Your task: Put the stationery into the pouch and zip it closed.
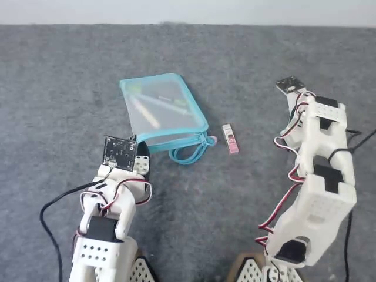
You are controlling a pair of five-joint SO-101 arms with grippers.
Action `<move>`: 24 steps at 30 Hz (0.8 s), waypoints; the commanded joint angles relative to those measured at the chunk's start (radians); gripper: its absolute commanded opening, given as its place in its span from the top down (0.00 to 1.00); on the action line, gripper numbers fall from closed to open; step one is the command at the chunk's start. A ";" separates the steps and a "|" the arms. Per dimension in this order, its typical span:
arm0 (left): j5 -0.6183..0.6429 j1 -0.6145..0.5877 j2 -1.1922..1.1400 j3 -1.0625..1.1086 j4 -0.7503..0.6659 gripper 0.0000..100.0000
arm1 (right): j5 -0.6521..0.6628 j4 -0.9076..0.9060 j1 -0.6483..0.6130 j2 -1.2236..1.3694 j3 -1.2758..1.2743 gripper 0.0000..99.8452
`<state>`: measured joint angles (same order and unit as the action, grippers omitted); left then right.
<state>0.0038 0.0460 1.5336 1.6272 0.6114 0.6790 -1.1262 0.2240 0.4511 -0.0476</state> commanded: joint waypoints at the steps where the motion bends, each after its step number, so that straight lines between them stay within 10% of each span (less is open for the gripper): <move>1: -0.014 0.015 0.002 -0.012 -0.006 0.99 | 0.008 0.015 -0.005 0.019 0.077 0.79; 10: -0.014 0.017 0.002 -0.012 -0.006 0.99 | -0.002 -0.039 0.004 0.028 0.137 0.96; 24: -0.014 0.014 0.002 -0.012 -0.008 0.99 | -0.164 -0.673 -0.054 -0.028 0.729 0.99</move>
<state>0.0038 0.0491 1.5336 1.6272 0.6114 0.5301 -1.6402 0.2256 0.4925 0.5294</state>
